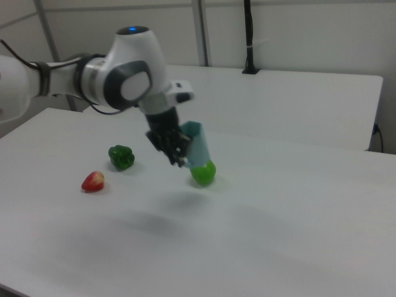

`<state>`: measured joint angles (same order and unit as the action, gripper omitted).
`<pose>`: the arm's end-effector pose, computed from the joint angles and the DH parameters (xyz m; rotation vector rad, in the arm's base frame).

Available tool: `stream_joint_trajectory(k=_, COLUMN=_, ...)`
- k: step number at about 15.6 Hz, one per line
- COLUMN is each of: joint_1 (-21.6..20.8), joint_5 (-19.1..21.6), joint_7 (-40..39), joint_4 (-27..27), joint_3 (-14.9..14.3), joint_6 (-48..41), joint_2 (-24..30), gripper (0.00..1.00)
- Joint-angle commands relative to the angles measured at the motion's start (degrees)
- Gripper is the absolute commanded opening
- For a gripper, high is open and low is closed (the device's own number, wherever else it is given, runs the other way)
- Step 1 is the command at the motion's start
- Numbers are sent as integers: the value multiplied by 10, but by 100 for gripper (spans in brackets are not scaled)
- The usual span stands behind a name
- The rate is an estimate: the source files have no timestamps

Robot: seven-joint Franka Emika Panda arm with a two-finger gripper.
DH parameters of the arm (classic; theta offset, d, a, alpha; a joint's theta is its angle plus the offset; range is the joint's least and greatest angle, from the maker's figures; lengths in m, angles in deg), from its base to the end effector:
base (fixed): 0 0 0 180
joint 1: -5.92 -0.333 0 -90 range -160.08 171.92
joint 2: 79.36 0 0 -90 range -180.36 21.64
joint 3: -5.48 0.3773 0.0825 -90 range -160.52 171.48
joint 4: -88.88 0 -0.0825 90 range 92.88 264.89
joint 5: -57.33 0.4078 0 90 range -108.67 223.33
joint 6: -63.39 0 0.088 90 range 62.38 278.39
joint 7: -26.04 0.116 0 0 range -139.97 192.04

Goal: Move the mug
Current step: 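Carry the held mug past the green apple toward the table edge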

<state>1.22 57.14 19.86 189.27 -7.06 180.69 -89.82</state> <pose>0.6549 -0.0807 0.5183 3.0805 -0.0336 0.1710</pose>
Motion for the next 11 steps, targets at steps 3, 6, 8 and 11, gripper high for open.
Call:
stream_joint_trajectory(k=3, joint_1=12, joint_5=12, joint_7=-50, joint_4=9, joint_3=-71, joint_6=-8, joint_2=-41, gripper=0)
stream_joint_trajectory(k=6, joint_1=26, joint_5=14, joint_7=-50, joint_4=2, joint_3=-71, joint_6=7, joint_2=-77, gripper=1)
stream_joint_trajectory(k=8, joint_1=29, joint_5=24, joint_7=-48, joint_4=2, joint_3=-70, joint_6=9, joint_2=-89, gripper=3)
stream_joint_trajectory(k=11, joint_1=39, joint_5=53, joint_7=-45, joint_4=2, joint_3=-66, joint_6=35, joint_2=-99, gripper=7)
